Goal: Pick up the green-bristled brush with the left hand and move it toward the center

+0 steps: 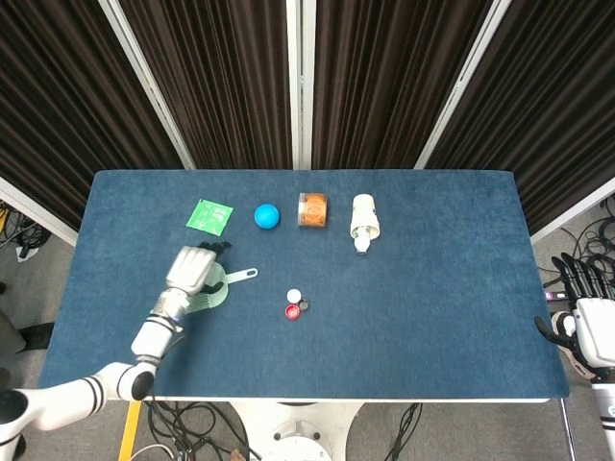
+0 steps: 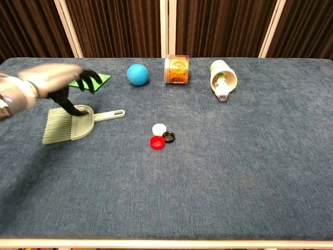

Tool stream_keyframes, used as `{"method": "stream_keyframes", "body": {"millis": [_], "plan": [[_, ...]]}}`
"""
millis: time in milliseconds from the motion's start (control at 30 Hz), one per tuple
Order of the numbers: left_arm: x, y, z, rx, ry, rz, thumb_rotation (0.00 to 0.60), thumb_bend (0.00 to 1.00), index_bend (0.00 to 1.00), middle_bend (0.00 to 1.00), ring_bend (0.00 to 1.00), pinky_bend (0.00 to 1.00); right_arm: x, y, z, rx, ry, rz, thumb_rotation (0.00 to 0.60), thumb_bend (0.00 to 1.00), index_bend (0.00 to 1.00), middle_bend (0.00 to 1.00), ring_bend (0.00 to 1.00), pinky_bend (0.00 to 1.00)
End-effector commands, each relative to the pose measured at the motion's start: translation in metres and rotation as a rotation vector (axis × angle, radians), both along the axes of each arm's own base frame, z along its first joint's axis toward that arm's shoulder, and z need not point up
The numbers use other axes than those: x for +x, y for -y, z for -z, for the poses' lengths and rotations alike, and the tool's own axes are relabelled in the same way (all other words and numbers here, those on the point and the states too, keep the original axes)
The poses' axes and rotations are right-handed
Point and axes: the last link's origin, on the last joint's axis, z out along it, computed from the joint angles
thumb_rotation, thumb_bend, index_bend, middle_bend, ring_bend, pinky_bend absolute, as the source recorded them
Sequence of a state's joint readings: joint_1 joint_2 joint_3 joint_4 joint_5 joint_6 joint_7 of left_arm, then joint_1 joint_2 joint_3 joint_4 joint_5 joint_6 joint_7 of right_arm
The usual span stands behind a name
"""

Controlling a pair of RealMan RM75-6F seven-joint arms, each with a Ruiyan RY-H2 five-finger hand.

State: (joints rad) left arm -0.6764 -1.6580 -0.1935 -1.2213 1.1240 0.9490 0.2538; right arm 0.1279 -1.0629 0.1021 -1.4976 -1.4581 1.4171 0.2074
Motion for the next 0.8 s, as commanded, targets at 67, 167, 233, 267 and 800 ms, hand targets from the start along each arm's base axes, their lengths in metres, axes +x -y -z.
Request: {"method": "stream_keyframes", "body": {"millis": [67, 167, 233, 267, 800], "plan": [[-0.038, 0.007, -0.06, 0.163, 0.068, -0.088, 0.6, 0.21, 0.18, 0.27, 0.27, 0.45, -0.002, 0.003, 0.0, 0.008, -0.002, 0.006, 0.6, 0.15, 0.0, 0.03, 0.0, 0.0], [-0.069, 0.02, -0.091, 0.24, 0.057, -0.142, 0.6, 0.21, 0.19, 0.27, 0.27, 0.4, -0.003, 0.005, 0.001, 0.021, 0.017, 0.012, 0.6, 0.15, 0.0, 0.03, 0.0, 0.0], [-0.086, 0.032, -0.107, 0.281, 0.051, -0.166, 0.6, 0.21, 0.19, 0.27, 0.24, 0.37, -0.005, 0.008, 0.002, 0.032, 0.03, 0.016, 0.6, 0.15, 0.0, 0.03, 0.0, 0.0], [-0.097, 0.042, -0.117, 0.311, 0.04, -0.175, 0.6, 0.21, 0.19, 0.27, 0.23, 0.36, -0.006, 0.009, 0.003, 0.037, 0.036, 0.016, 0.6, 0.14, 0.0, 0.03, 0.0, 0.0], [-0.112, 0.176, -0.156, 0.407, -0.033, -0.249, 0.6, 0.21, 0.21, 0.27, 0.19, 0.27, 0.007, 0.004, 0.026, 0.072, 0.06, -0.062, 0.6, 0.11, 0.0, 0.04, 0.0, 0.0]]}}
